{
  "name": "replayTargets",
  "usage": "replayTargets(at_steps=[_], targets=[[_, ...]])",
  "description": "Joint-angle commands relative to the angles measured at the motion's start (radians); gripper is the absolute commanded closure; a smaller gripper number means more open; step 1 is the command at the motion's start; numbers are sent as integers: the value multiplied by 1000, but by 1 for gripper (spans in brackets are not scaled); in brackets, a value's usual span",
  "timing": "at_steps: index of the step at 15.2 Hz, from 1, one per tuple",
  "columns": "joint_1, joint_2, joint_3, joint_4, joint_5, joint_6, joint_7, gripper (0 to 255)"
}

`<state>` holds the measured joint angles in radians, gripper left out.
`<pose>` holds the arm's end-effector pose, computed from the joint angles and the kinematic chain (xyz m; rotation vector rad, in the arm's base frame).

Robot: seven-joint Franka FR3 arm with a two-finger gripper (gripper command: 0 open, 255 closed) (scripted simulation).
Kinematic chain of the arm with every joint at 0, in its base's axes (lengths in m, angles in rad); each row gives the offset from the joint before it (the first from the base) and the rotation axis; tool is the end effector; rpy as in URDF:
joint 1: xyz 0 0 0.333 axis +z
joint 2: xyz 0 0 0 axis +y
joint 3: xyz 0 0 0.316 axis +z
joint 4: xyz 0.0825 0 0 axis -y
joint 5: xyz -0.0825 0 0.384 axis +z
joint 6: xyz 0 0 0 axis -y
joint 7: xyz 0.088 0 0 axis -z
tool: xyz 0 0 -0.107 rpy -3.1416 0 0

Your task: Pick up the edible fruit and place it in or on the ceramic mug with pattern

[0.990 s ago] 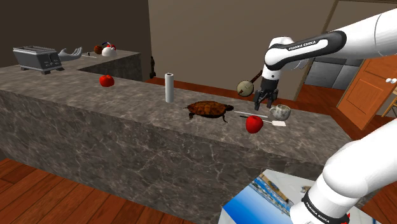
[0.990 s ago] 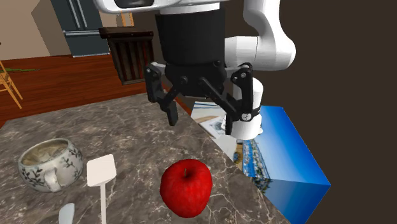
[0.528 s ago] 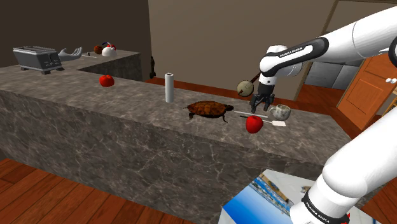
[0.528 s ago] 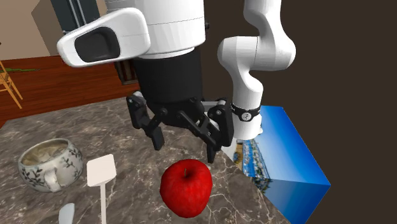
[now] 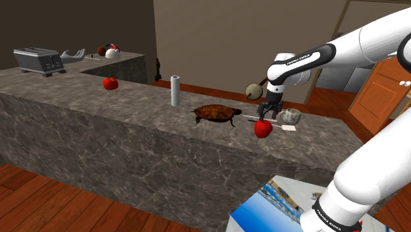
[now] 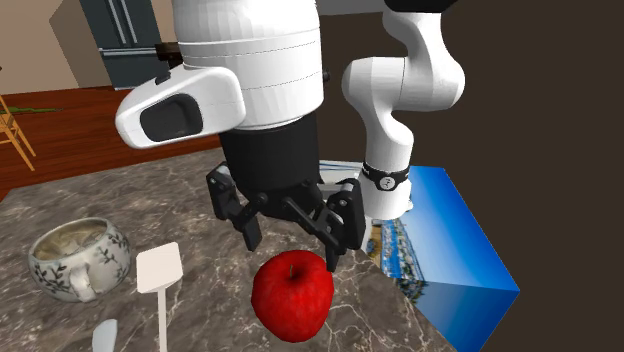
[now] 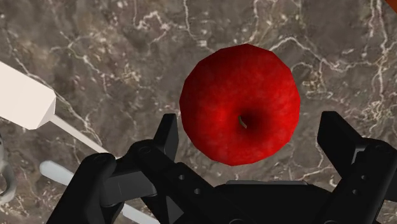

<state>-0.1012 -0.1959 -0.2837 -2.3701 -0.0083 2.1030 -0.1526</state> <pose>0.4287 -0.1750 0.3924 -3.0549 0.3382 0.0976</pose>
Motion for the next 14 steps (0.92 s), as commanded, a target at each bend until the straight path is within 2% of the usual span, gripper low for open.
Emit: replayTargets(at_steps=[1,3,4,14], targets=[[0,0,0,0,0,1,0,0],[0,0,0,0,0,1,0,0],[0,0,0,0,0,1,0,255],[0,-7,1,7,-2,-13,2,255]])
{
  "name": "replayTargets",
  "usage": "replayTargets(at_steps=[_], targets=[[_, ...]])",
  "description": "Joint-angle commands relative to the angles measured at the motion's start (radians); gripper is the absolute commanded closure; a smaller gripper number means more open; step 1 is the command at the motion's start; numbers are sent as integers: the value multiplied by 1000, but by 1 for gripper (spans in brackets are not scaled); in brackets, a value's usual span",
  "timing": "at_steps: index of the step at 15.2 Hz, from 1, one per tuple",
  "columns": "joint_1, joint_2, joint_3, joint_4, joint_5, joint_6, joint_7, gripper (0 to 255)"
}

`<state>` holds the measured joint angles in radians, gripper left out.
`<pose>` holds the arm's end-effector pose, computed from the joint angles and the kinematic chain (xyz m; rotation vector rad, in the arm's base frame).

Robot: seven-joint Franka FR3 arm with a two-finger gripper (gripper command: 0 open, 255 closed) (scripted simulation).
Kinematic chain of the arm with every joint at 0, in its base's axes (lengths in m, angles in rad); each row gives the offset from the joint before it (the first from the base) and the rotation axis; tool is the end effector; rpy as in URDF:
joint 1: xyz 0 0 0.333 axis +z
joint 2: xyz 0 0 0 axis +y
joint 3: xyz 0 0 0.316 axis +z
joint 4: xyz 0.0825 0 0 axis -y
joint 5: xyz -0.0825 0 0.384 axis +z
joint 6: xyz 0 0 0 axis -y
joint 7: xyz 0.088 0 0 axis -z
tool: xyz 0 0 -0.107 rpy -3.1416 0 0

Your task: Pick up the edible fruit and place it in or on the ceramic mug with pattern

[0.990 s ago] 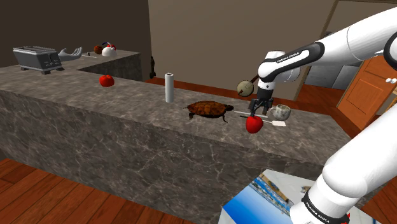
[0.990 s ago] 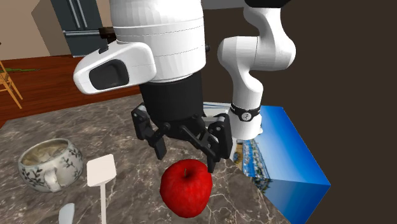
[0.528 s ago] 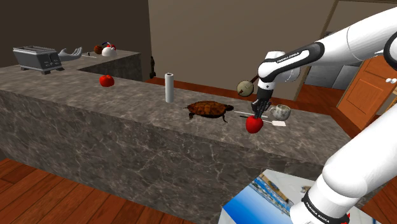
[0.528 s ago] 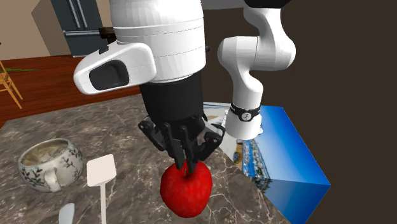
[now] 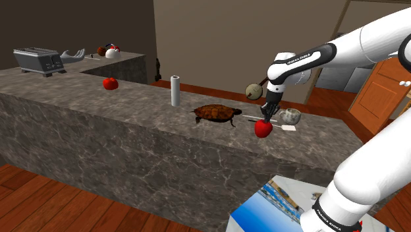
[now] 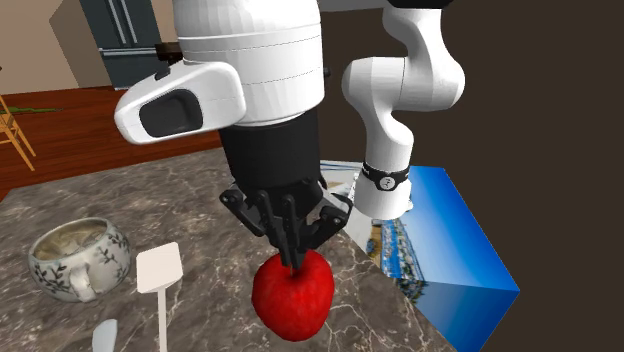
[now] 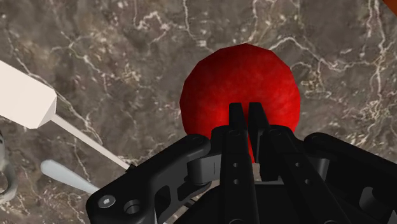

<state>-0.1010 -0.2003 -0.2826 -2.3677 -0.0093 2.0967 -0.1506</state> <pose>0.4286 -0.1745 0.3949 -3.0550 0.3381 0.0971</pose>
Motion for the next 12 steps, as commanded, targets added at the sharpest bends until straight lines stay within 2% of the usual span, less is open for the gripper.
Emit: replayTargets(at_steps=[1,12], targets=[[-1,-9,1,13,-2,-21,2,255],[-1,-64,11,112,-14,-175,18,255]])
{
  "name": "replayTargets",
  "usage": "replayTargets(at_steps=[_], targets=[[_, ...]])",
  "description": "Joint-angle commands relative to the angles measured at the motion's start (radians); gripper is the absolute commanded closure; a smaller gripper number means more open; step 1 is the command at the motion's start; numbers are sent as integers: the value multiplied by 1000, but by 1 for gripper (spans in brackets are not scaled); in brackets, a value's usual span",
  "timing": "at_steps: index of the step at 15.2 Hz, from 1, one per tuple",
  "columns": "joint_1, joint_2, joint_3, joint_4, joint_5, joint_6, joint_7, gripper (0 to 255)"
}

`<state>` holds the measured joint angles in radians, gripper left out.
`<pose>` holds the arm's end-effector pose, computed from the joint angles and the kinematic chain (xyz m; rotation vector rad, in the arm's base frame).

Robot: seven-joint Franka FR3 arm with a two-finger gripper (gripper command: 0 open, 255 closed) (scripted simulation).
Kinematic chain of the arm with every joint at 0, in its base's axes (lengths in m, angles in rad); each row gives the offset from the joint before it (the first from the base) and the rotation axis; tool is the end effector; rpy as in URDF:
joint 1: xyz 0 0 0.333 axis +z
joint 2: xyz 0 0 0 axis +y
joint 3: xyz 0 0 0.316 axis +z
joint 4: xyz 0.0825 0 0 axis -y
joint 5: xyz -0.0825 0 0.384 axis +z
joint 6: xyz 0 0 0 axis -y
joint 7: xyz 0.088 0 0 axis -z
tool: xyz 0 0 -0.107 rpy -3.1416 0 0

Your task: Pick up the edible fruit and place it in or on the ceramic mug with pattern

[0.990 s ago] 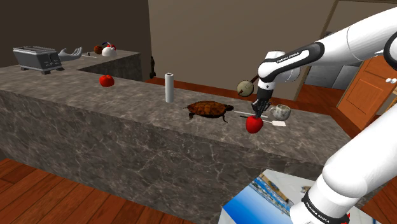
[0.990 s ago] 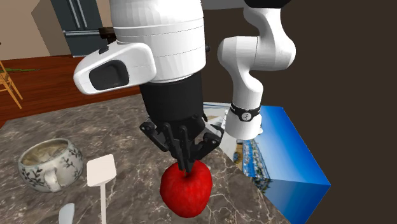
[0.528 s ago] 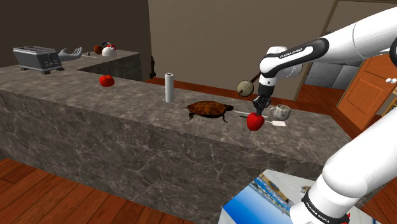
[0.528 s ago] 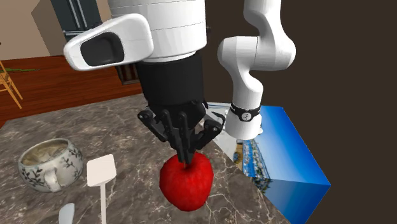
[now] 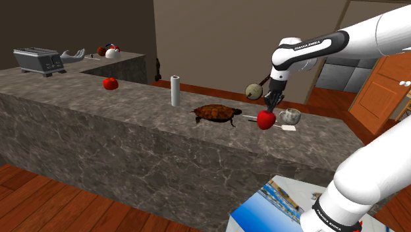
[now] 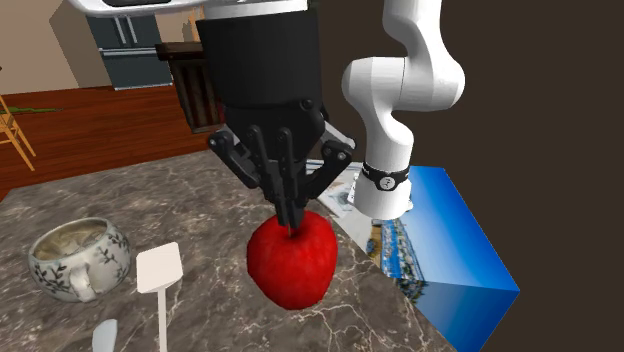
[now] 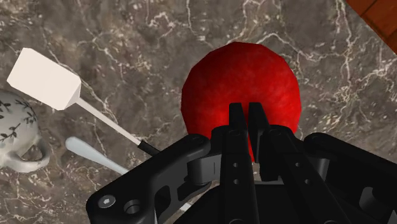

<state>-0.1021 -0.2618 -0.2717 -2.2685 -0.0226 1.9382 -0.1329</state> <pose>0.4284 -0.1744 0.4548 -3.0552 0.3381 0.0968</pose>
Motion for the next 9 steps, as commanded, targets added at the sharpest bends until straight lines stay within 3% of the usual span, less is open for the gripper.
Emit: replayTargets(at_steps=[1,9], targets=[[0,-6,1,24,-1,-30,1,255],[1,-26,7,113,-3,-139,8,255]])
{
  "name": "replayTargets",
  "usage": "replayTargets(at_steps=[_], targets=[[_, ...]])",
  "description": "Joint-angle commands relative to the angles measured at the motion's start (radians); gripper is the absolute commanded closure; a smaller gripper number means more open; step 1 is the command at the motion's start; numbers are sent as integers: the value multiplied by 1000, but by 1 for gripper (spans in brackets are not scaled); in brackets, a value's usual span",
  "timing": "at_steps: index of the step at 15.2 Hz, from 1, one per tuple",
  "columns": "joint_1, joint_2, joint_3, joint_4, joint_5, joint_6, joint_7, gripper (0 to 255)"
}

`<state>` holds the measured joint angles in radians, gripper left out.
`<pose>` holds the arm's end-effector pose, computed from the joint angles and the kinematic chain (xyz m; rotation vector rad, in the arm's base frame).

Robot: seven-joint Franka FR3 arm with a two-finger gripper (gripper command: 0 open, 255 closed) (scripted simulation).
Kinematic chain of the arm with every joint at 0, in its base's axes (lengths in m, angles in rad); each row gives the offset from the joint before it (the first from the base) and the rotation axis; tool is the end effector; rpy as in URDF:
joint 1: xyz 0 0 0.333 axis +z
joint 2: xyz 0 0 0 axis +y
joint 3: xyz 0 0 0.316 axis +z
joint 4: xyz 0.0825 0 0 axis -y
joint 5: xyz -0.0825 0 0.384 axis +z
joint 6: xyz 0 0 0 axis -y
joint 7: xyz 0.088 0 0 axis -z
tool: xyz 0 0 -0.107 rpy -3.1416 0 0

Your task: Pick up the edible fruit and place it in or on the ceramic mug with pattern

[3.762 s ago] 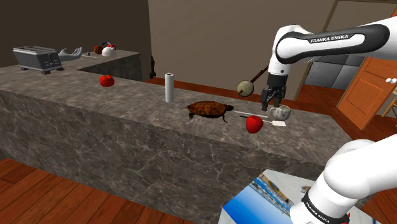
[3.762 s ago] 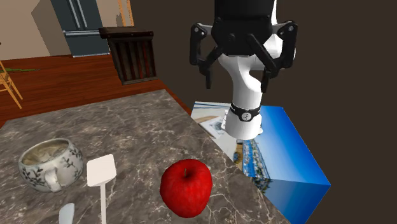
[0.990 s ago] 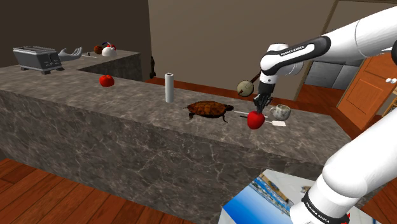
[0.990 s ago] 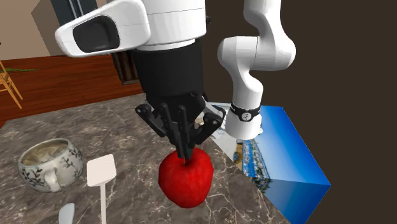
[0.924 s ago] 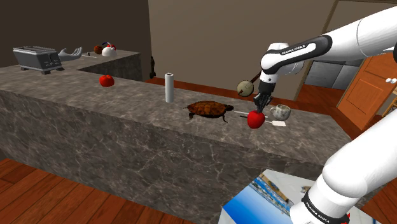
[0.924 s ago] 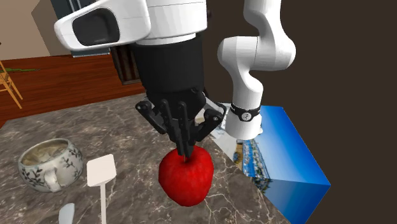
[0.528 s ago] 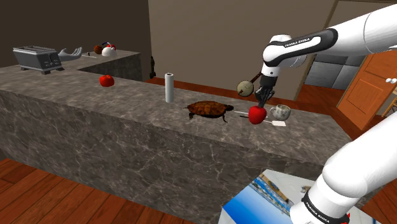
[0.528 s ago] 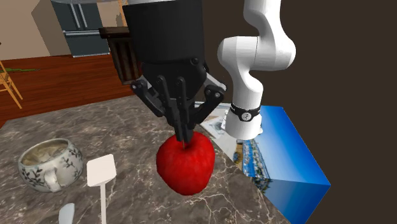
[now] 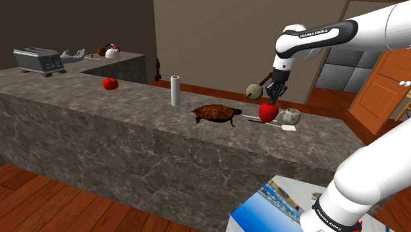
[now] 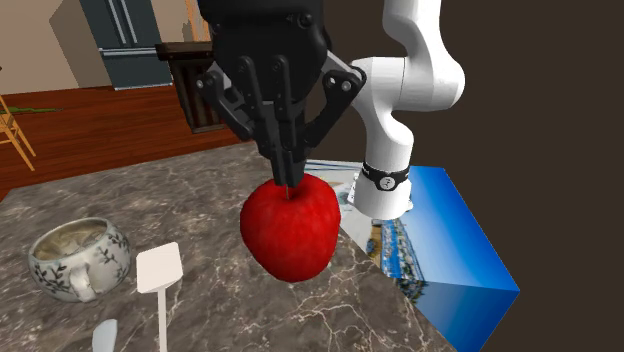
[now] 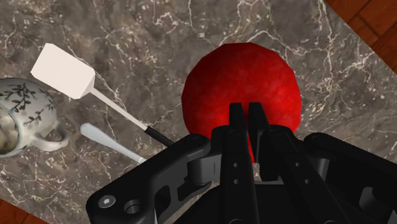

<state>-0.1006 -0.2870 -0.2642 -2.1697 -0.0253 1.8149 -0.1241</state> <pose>0.4288 -0.1743 0.5024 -3.0550 0.3381 0.0968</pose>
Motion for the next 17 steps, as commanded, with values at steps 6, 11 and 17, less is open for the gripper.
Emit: replayTargets(at_steps=[6,11,17], targets=[[1,-7,4,90,0,-96,3,255],[3,-6,6,151,2,-157,5,255],[-45,101,-91,309,-1,-212,-146,255]])
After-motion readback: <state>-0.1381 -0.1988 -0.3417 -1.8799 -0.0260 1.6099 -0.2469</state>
